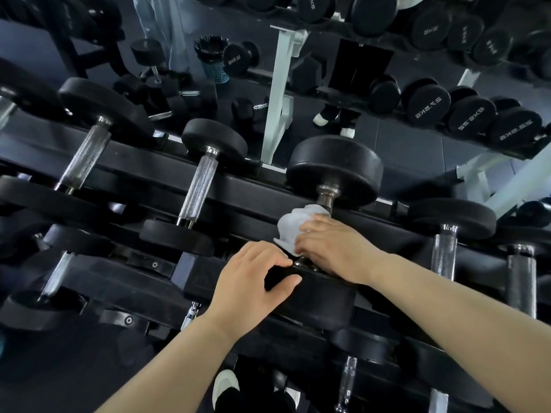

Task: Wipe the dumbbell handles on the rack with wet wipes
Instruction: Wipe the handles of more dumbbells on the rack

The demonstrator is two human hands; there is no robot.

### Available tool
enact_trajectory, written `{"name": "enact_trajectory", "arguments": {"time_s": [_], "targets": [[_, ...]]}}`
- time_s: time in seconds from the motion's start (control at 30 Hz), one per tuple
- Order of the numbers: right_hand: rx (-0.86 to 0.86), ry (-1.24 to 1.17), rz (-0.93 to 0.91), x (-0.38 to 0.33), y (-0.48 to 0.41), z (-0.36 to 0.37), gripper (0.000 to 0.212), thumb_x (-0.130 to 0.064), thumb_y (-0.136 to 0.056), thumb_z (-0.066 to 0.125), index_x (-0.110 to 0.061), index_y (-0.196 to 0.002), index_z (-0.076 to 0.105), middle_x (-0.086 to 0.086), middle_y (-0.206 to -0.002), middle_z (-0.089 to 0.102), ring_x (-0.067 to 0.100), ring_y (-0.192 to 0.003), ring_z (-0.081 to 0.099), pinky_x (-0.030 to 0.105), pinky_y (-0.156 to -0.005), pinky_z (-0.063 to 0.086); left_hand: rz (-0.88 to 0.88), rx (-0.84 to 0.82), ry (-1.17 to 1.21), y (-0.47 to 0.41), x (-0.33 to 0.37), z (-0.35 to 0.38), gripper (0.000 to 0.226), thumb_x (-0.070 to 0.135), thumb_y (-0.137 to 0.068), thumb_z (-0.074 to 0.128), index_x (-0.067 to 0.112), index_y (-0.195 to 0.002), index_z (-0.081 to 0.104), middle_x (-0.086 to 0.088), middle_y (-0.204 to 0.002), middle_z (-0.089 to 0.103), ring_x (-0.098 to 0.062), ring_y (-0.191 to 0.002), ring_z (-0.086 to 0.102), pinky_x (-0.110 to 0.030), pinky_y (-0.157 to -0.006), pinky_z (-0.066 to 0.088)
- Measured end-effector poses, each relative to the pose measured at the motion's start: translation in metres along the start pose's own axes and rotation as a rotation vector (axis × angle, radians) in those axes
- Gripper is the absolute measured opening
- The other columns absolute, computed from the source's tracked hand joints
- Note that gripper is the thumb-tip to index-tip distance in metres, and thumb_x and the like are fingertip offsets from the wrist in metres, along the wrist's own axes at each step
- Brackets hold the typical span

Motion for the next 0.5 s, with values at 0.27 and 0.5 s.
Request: {"name": "enact_trajectory", "arguments": {"time_s": [0.27, 0.5], "targets": [[0.128, 0.064, 0.121, 0.008, -0.008, 0.004, 0.034, -0.021, -0.081, 0.038, -0.011, -0.068, 0.068, 0.000, -0.072, 0.069, 0.025, -0.090, 0.065, 0.034, -0.096, 0.031, 0.022, 0.016, 0.002, 0.002, 0.000, 0.000, 0.017, 0.040, -0.076, 0.054, 0.030, -0.089, 0.049, 0.007, -0.086, 0.065, -0.003, -0.089, 0.050, -0.009, -0.084, 0.037], [0.132, 0.147, 0.098, 0.023, -0.016, -0.004, 0.033, -0.021, -0.079, 0.040, -0.012, -0.074, 0.071, 0.001, -0.081, 0.073, 0.024, -0.087, 0.069, 0.030, -0.093, 0.032, 0.042, 0.018, 0.007, 0.002, -0.001, 0.001, 0.017, 0.039, -0.076, 0.055, 0.029, -0.089, 0.050, 0.010, -0.087, 0.061, -0.001, -0.090, 0.050, -0.010, -0.085, 0.037]]}}
Point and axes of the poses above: each hand's wrist, its own y-axis away from the middle knuckle, its own z-axis out of the palm, x = y × z, the point moved 2 cm from there along -y, towards the middle knuckle
